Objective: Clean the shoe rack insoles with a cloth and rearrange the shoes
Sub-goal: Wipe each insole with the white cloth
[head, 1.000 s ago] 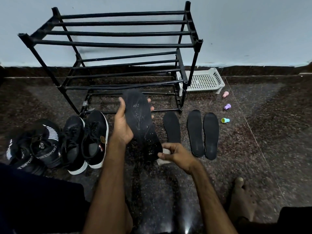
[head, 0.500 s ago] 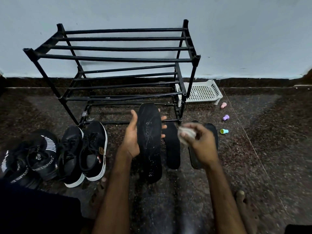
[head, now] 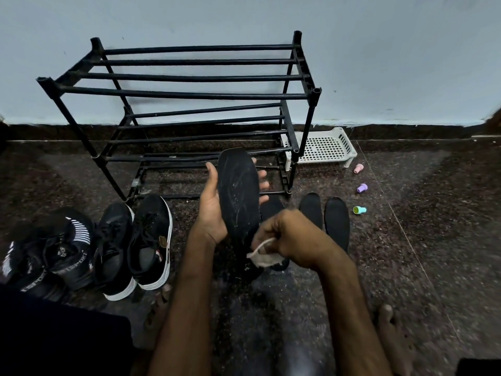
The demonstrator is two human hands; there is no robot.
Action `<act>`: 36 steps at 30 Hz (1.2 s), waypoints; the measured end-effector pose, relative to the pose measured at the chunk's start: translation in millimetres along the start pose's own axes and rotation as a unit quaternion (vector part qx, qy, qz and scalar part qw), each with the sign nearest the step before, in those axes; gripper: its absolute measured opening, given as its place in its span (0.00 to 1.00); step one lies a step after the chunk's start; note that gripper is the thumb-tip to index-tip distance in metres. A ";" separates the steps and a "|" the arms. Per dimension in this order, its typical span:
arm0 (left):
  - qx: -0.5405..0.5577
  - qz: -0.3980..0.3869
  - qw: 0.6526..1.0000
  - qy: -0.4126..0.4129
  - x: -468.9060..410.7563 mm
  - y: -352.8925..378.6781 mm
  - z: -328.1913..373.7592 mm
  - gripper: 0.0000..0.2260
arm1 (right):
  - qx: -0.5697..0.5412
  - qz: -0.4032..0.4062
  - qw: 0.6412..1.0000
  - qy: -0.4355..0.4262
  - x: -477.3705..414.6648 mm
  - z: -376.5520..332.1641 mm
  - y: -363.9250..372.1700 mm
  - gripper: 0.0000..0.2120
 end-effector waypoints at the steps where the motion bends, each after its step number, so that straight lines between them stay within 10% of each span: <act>1: 0.000 -0.004 1.000 0.000 0.1 -0.9 0.9 0.38 | -0.025 0.035 0.999 -0.001 2.0 -1.5 -6.4 0.08; 5: 0.016 -0.026 1.000 -0.006 3.2 9.0 2.3 0.39 | -0.065 0.266 0.959 -0.073 -3.6 -16.4 -35.3 0.11; 12: 0.003 -0.027 0.997 0.071 -0.6 -4.3 32.3 0.39 | -0.016 -0.115 0.991 0.067 17.9 32.3 44.3 0.10; 19: -0.022 -0.015 0.996 0.084 2.6 -8.7 34.7 0.40 | -0.089 0.163 0.983 0.004 5.0 14.4 0.0 0.08; 26: -0.011 -0.039 0.997 0.061 4.1 -3.7 37.2 0.39 | -0.058 -0.150 0.984 0.083 23.0 47.9 68.2 0.08; 36: -0.007 -0.087 0.996 0.005 3.6 9.1 14.8 0.40 | -0.265 0.003 0.962 0.071 20.0 31.7 27.7 0.05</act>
Point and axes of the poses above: each hand's wrist, its own x-axis away from the middle knuckle, its own y-axis out of the palm, z = x × y, the point moved 5 cm from there along -x, towards the middle knuckle, and after that the axes turned 5 degrees about z, right-handed, at the moved point
